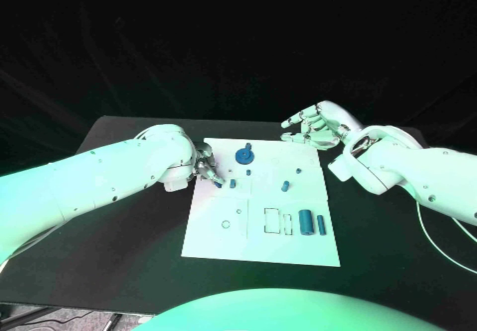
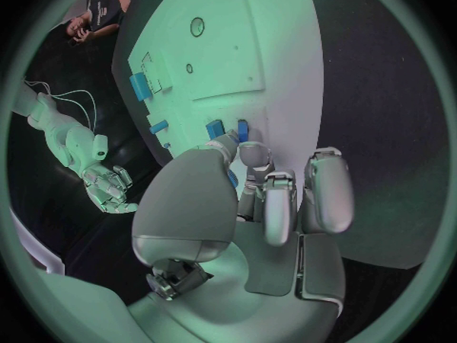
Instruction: Assemble the parts on the task board
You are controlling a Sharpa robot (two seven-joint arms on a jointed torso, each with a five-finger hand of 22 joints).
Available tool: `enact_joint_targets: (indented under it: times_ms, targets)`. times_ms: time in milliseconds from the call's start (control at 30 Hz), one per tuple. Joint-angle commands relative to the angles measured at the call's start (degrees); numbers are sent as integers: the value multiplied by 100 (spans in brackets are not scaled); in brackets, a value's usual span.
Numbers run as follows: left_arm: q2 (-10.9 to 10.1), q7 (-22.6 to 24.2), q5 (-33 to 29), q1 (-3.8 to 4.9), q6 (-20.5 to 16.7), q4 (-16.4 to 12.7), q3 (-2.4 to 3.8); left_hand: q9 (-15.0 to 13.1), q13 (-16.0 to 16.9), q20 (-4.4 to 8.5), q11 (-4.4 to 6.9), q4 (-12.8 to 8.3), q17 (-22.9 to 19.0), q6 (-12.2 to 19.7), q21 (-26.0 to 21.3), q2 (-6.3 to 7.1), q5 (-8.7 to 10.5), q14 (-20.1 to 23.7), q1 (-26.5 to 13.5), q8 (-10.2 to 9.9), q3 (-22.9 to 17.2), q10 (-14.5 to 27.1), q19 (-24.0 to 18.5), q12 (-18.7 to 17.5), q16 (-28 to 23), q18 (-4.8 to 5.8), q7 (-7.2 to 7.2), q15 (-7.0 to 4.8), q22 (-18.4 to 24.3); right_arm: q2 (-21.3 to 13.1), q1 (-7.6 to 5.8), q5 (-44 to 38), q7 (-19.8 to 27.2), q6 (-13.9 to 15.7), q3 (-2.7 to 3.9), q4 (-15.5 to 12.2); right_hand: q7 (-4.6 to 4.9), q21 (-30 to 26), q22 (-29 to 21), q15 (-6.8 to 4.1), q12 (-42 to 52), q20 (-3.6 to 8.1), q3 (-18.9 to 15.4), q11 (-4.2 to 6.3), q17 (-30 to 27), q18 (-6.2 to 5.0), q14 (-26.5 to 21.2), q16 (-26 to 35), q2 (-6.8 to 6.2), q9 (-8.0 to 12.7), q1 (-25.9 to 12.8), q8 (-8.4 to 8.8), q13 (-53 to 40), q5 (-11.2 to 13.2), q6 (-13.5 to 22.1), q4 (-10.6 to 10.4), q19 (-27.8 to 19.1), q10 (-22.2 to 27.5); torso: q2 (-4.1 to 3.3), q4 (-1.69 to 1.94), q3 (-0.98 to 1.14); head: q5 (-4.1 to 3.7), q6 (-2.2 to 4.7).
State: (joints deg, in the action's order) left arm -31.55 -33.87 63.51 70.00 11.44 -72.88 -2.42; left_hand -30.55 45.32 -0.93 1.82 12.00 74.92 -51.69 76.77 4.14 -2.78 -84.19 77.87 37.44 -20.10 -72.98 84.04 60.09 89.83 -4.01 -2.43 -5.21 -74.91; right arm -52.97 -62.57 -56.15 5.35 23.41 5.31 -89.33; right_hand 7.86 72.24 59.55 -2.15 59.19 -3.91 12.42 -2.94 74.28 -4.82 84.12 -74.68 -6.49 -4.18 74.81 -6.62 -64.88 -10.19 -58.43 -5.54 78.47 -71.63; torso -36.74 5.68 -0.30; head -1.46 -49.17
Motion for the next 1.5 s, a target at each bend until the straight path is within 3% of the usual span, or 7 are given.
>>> enact_joint_targets:
  times_ms: [33,400,933,1267,1500]
  targets:
    - [1,-22,123,-11,151,-19,1,-3,2,-38,1,-661,1508,-25,18,-16,-19,-581,39,18,-708,-37,75,9,17,61,13,24,-395,2,6,-26,37,-67,0,-8,2,-36,5,46,33,-24,-40,11,-6,-99,254,22,54,3,-14,7,-4,-22,8,-4,-12,2,1,-2,-2,0,0]
    - [1,-38,150,-14,257,-7,2,-8,-6,-36,4,-675,1508,-27,24,6,-19,-581,32,20,-735,-38,79,6,17,63,15,22,-402,-2,7,-25,38,-71,0,-10,1,-34,9,46,48,-23,-44,13,4,-98,257,13,61,3,-7,6,-15,-24,8,-5,-9,-7,5,1,1,-6,-23]
    - [155,-87,82,-16,331,119,-3,-30,67,-33,8,-676,1508,-55,28,16,-40,-581,-35,42,-834,-82,84,60,17,65,20,20,-412,-7,9,-24,42,-75,0,-24,1,-34,9,46,48,-23,-44,13,4,-98,257,13,61,3,-7,6,-15,-24,8,-5,-9,-7,1,-4,7,-13,-37]
    - [203,-140,-13,-15,356,171,-4,-146,180,5,75,-557,1508,-223,71,245,-99,-581,-517,125,-846,-186,115,152,17,76,113,-33,-470,-23,9,-23,43,-78,0,-40,1,-34,9,46,48,-23,-44,13,4,-98,257,13,61,3,-7,6,-15,-24,8,-5,-9,-7,1,-3,7,-30,-48]
    - [216,-175,-21,-15,389,183,-4,-173,215,23,95,-518,1508,-275,93,296,-216,-581,-666,130,-798,-216,128,177,17,83,136,-50,-496,-34,9,-14,44,-79,0,-47,1,-34,9,46,48,-23,-44,13,4,-98,257,13,61,3,-7,6,-15,-24,8,-5,-9,-7,4,-1,5,-39,-58]
